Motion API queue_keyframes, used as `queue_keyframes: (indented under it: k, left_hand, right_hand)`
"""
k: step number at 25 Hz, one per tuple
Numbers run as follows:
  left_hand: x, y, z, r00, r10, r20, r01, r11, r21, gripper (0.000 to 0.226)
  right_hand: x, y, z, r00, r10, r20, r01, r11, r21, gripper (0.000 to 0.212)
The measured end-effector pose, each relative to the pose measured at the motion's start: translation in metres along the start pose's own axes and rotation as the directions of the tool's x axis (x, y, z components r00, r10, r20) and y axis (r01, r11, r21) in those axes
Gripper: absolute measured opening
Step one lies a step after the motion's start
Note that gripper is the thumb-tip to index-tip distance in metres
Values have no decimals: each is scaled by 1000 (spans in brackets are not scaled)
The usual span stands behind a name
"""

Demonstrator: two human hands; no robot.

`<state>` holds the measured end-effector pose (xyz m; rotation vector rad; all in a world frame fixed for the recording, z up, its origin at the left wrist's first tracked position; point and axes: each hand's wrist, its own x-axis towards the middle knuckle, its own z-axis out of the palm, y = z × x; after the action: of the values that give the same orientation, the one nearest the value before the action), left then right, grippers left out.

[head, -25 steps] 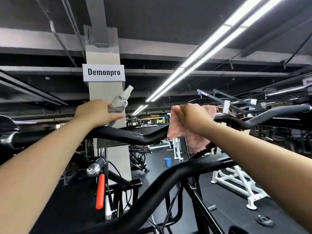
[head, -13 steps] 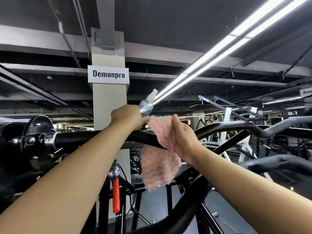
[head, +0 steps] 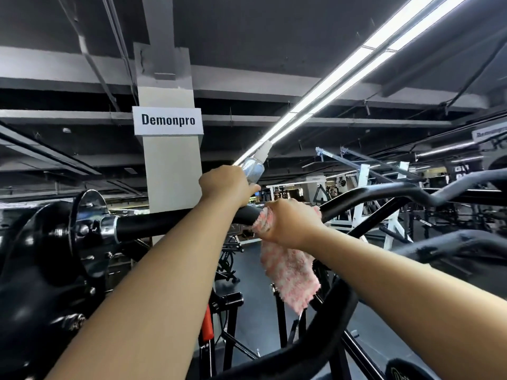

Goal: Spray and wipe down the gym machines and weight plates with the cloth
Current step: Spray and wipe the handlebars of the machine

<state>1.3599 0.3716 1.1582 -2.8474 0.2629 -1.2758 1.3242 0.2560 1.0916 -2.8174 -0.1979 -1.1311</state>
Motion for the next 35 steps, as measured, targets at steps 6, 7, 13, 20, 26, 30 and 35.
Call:
queue_keyframes:
  k: [6, 7, 13, 20, 26, 30, 35]
  left_hand:
    - [3, -2, -1, 989, 21, 149, -9, 997, -80, 61]
    - [4, -2, 1, 986, 26, 162, -10, 995, -100, 61]
    - [12, -6, 8, 979, 1, 204, 31, 988, -153, 56]
    - [6, -5, 5, 994, 5, 105, 6, 994, -109, 53]
    - [4, -3, 2, 996, -1, 94, 10, 996, -87, 51]
    - [0, 0, -2, 999, 5, 48, -4, 1000, -25, 52]
    - [3, 11, -6, 969, 50, -242, -20, 992, 124, 57]
  right_hand:
    - [3, 21, 3, 994, -108, 28, 108, 994, 6, 58]
    - [2, 29, 3, 992, -123, 39, 125, 991, -46, 58]
    - [-9, 71, -14, 962, -265, 68, 272, 904, -330, 57]
    - [-23, 105, -24, 892, -429, -141, 345, 849, -399, 35]
    - [-34, 162, -38, 887, -410, -211, 200, 754, -625, 54]
    - [-49, 173, -38, 934, 223, -280, -326, 851, -412, 50]
    - [-54, 213, -46, 716, 673, 188, -500, 306, 810, 22]
